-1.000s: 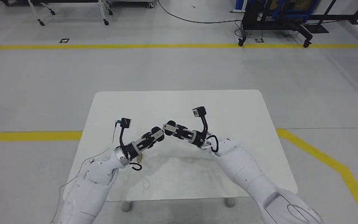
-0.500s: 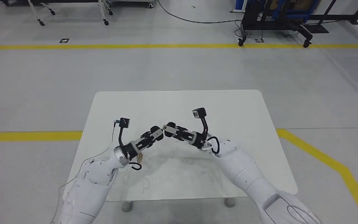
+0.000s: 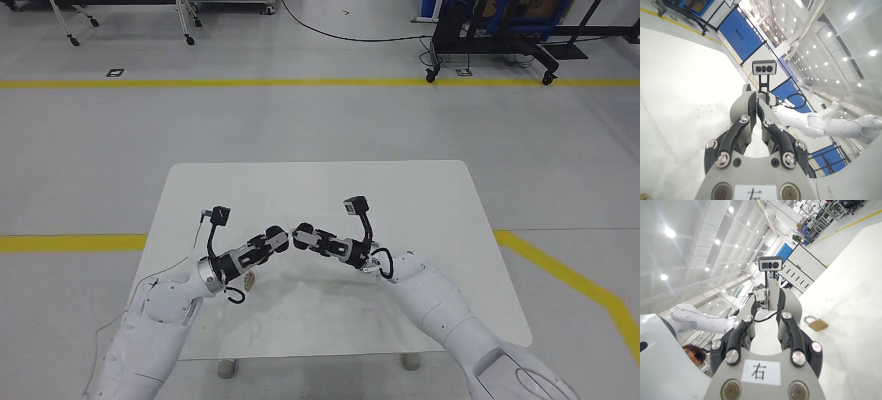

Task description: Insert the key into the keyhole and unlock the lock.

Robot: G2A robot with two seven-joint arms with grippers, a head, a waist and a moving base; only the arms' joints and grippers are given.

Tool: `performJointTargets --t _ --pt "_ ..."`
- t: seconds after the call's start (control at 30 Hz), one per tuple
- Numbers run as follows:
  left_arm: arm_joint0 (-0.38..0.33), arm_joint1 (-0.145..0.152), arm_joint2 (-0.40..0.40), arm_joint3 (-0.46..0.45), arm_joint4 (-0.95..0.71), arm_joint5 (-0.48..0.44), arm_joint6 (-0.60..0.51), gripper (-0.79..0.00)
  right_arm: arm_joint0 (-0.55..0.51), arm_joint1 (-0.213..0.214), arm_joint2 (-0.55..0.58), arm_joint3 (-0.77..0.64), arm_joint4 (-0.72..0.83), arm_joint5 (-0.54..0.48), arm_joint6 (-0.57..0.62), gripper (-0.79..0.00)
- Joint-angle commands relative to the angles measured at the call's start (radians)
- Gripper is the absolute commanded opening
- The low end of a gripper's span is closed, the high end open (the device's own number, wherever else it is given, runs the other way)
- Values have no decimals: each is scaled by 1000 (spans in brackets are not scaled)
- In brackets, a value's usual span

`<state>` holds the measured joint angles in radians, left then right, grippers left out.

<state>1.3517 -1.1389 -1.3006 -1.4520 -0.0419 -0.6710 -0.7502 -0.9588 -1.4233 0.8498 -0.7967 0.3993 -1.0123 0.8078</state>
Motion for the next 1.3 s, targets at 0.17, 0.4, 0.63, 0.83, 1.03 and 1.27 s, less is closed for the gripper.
performJointTargets --t 0.17,0.4,0.63,0.83,1.03,1.27 --pt "-3 5 16 1 15 -12 -32 -785 4 27 -39 -26 16 13 13 -514" --pt "-9 9 26 5 30 -10 -23 -785 11 49 -75 -44 43 14 14 -686" --pt "-13 12 31 7 36 -10 -13 -785 21 64 -109 -46 64 9 9 -785" --pt "-15 15 30 11 28 -4 4 -508 32 74 -136 -45 67 7 7 -785" --pt "-19 23 -1 2 122 1 58 0 30 87 -125 -54 80 0 0 -785" --pt "88 57 -182 -194 590 0 204 0 -2 119 -35 -72 44 0 0 -785"
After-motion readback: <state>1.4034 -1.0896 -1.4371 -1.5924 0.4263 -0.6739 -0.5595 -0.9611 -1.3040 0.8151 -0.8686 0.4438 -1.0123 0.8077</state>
